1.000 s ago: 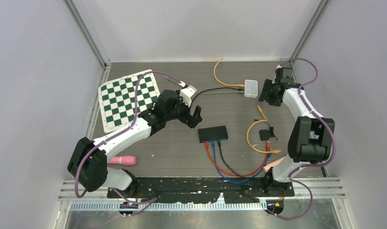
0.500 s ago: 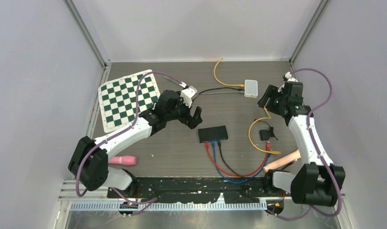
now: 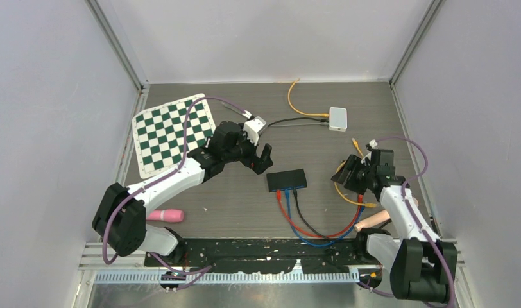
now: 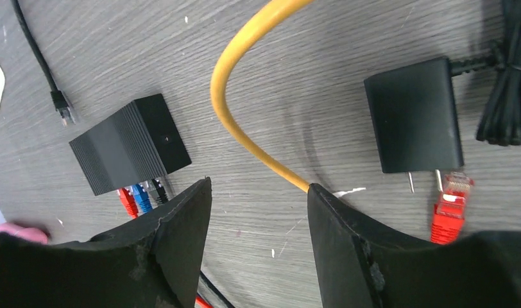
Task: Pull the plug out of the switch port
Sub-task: Place the connector at the center of the board.
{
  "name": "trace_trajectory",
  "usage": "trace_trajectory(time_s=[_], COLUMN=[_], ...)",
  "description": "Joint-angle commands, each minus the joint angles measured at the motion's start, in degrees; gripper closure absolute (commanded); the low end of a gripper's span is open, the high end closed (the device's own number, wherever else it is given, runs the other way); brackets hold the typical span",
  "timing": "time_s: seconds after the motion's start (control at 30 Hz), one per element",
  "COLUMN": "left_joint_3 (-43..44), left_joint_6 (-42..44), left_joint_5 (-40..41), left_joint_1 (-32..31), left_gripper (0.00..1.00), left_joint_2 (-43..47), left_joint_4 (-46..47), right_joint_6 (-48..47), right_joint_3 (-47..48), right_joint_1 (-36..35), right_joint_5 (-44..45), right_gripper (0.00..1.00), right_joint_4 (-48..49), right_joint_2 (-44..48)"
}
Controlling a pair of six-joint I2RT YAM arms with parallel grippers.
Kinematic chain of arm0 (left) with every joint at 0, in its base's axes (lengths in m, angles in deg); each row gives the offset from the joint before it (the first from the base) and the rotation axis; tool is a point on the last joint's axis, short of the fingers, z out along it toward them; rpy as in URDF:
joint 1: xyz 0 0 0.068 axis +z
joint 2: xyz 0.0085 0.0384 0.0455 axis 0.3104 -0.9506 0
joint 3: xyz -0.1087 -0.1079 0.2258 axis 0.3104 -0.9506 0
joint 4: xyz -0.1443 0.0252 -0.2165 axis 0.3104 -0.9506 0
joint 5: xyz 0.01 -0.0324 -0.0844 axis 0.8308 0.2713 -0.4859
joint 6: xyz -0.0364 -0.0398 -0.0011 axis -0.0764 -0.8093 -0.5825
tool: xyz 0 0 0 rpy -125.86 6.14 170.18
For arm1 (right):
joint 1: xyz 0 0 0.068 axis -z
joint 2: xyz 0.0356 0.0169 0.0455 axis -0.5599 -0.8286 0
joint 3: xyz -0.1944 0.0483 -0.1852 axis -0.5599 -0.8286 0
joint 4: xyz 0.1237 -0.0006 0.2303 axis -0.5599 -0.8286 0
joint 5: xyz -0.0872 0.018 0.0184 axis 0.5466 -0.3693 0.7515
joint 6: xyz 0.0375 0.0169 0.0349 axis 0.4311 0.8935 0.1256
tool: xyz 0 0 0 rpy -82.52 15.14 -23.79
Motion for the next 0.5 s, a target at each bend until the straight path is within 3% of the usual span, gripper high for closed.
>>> trace_trajectory(time_s=[0.0, 0.2, 0.47], left_joint_3=[0.75, -0.17, -0.07], left_joint_6=[-0.41, -0.82, -0.32], left_joint_5=[-1.23, -0.96, -0.02], left_joint_1=[0.14, 0.16, 0.14], left_gripper=[0.01, 0.01, 0.01], left_joint_2=[0.08, 0.59, 1.27], left_joint_4=[1.11, 0.95, -0.05], right_joint_6=[0.04, -0.29, -1.4], right_joint_3=[1.31, 3.89, 7.18], right_joint_1=[-0.77, -2.03, -5.04], right_joint_5=[-3.07, -1.35, 4.28], right_gripper=[0.39, 0.43, 0.61], right_joint_4=[5.27, 9.76, 13.61], right_joint_2=[-5.4, -13.29, -16.63])
